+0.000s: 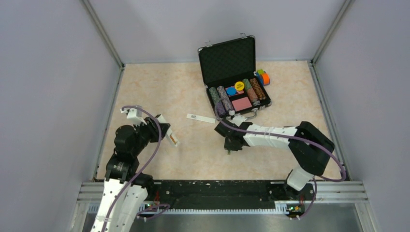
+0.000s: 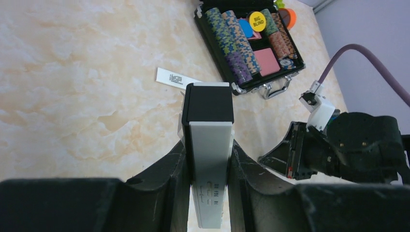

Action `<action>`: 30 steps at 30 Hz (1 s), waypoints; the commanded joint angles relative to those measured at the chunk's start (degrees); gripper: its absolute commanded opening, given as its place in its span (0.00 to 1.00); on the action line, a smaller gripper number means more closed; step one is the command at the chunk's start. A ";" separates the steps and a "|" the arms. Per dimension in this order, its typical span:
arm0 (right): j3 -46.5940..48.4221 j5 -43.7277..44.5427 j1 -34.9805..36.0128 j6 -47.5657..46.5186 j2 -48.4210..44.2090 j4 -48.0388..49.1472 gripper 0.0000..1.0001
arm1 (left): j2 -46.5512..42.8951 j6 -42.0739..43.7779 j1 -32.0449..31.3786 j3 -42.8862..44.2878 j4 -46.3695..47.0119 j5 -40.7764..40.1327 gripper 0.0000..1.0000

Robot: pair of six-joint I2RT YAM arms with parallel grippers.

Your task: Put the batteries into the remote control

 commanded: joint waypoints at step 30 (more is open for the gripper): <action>-1.81 8.85 -8.27 27.82 -16.37 -2.31 0.53 | 1.74 0.08 -0.01 0.95 9.42 1.98 0.00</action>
